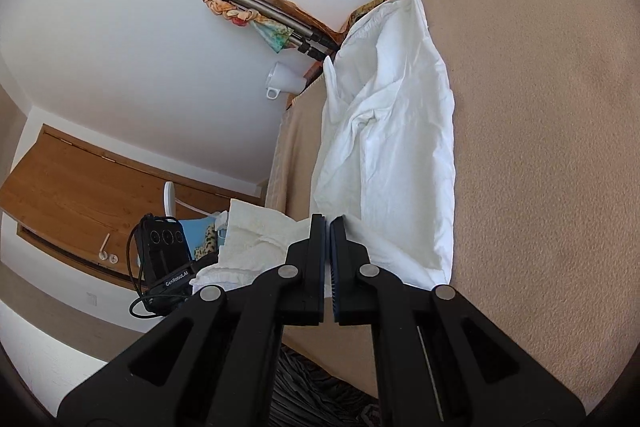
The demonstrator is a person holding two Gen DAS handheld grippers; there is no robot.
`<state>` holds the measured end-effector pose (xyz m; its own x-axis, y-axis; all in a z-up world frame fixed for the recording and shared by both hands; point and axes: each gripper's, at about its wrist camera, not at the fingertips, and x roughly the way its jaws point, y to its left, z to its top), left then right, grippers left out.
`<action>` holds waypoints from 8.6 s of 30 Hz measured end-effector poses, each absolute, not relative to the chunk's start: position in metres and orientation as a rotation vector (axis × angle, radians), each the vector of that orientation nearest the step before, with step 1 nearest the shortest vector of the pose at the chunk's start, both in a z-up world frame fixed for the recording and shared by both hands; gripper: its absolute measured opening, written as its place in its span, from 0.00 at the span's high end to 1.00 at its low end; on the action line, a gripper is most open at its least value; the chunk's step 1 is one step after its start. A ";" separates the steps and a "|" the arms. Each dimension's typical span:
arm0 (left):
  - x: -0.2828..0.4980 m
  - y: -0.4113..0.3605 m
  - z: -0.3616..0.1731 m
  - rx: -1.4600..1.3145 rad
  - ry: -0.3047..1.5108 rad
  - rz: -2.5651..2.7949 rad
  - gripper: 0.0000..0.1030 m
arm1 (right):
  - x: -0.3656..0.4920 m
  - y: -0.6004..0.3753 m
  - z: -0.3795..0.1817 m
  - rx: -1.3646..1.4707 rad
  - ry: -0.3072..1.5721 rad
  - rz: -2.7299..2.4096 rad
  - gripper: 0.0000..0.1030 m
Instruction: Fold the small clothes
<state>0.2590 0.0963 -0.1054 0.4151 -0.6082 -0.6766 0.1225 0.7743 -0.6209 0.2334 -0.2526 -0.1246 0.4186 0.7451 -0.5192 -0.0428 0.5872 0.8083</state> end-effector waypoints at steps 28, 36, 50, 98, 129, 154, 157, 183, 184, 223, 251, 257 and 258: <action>0.310 0.074 -0.114 -0.349 0.950 -0.448 0.66 | 0.333 -0.257 -0.133 0.656 1.017 0.401 0.37; 0.333 0.027 -0.145 -0.107 0.968 -0.388 0.69 | 0.318 -0.233 -0.130 0.548 1.026 0.550 0.50; 0.337 0.059 -0.166 -0.036 0.935 -0.248 0.82 | 0.345 -0.185 -0.186 0.089 1.162 0.346 0.90; 0.520 0.103 -0.162 -0.357 0.908 -0.378 1.00 | 0.510 -0.242 -0.156 0.456 0.958 0.470 0.97; 0.204 0.116 -0.103 0.007 0.893 -0.411 1.00 | 0.190 -0.248 -0.103 0.116 0.994 0.493 0.97; 0.289 0.014 -0.135 0.129 0.917 -0.346 0.75 | 0.308 -0.162 -0.154 0.157 1.027 0.433 0.69; 0.297 0.015 -0.162 0.135 0.987 -0.350 0.75 | 0.311 -0.165 -0.172 0.134 1.062 0.399 0.69; 0.314 0.089 -0.197 -0.545 1.136 -0.429 0.66 | 0.289 -0.270 -0.217 0.722 1.178 0.534 0.43; 0.313 0.087 -0.197 -0.537 1.134 -0.431 0.69 | 0.291 -0.268 -0.220 0.747 1.180 0.550 0.43; 0.415 -0.221 -0.130 -0.306 0.930 -0.724 0.90 | 0.309 -0.493 -0.078 0.446 0.912 0.292 0.91; 0.376 -0.334 -0.095 0.055 0.758 -0.644 0.28 | 0.305 -0.570 -0.074 0.281 0.812 -0.145 0.45; 0.345 -0.325 -0.072 0.058 0.711 -0.638 0.11 | 0.266 -0.544 -0.051 0.207 0.755 -0.162 0.29; 0.340 -0.323 -0.068 0.058 0.706 -0.633 0.08 | 0.259 -0.541 -0.047 0.198 0.741 -0.172 0.25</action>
